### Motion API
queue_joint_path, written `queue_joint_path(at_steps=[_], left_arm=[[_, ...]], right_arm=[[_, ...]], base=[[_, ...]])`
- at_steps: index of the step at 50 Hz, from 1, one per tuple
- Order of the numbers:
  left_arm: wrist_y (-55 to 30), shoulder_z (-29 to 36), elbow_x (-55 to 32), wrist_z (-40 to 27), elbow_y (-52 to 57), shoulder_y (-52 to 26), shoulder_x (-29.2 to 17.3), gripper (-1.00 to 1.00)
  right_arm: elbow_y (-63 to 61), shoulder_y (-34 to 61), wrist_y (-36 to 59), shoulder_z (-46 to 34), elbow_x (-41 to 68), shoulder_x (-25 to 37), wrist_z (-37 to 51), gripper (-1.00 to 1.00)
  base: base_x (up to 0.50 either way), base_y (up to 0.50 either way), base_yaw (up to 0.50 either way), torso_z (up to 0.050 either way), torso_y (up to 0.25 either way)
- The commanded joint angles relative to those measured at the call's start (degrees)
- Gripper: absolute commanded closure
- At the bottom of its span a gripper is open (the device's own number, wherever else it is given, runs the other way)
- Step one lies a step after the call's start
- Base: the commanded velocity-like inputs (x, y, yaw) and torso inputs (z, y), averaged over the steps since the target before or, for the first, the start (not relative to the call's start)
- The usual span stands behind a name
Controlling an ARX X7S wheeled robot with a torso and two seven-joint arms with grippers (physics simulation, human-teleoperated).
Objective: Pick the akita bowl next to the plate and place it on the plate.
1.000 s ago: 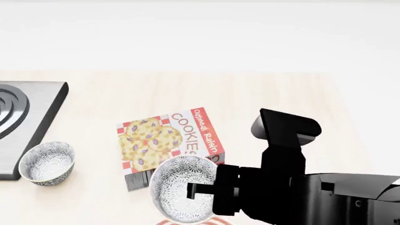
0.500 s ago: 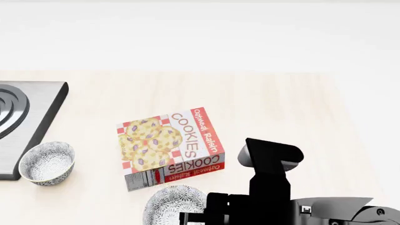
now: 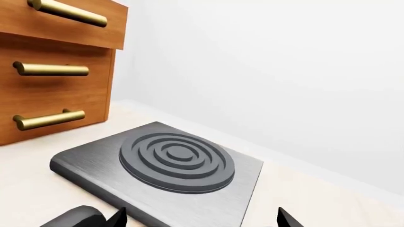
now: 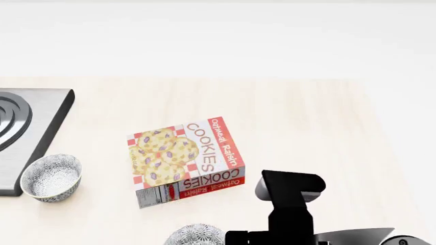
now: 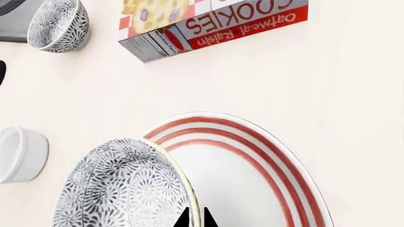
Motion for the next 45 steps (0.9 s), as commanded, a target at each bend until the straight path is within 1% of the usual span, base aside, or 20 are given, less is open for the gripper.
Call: queue_joint_path(at_steps=[1,13,17,28,37,45], left_arm=[[0.08,0.16,-0.03,-0.15,0.01,-0.02,-0.08,-1.00],[0.44,0.30,-0.06,-0.09,-0.41,-0.06,-0.09,-1.00],[0.43,0.34,-0.08,-0.15,-0.36,-0.06,-0.15,-1.00],[0.39,0.37,-0.26,-0.35,-0.09,0.12,-0.29,-1.00],[0.65,0.57,-0.15,-0.35,-0.28,0.09,-0.31,-1.00],[0.61,0.58,-0.33,-0.42,-0.34,0.01,-0.42,-1.00]], right_arm=[[-0.31,-0.58,-1.32,-2.10,-1.93,0.57,-3.19,1.00],[0.29,-0.47,-2.46,-4.59,-4.34,0.52,-6.12,1.00],[0.60,-0.39,-3.52,-5.56,-6.31,0.77,-8.28,1.00],[0.30,-0.61,-3.59,-6.40,-5.89,1.18,-7.55,1.00],[0.47,-0.60,-4.89,-8.39,-8.88,1.96,-10.26,1.00],[0.52,-0.70,-5.44,-9.16,-9.40,2.12,-10.80,1.00]], base=[[0.00,0.00,0.00,0.000,0.000],[0.00,0.00,0.00,0.000,0.000],[0.00,0.00,0.00,0.000,0.000],[0.00,0.00,0.00,0.000,0.000],[0.00,0.00,0.00,0.000,0.001],[0.00,0.00,0.00,0.000,0.000]])
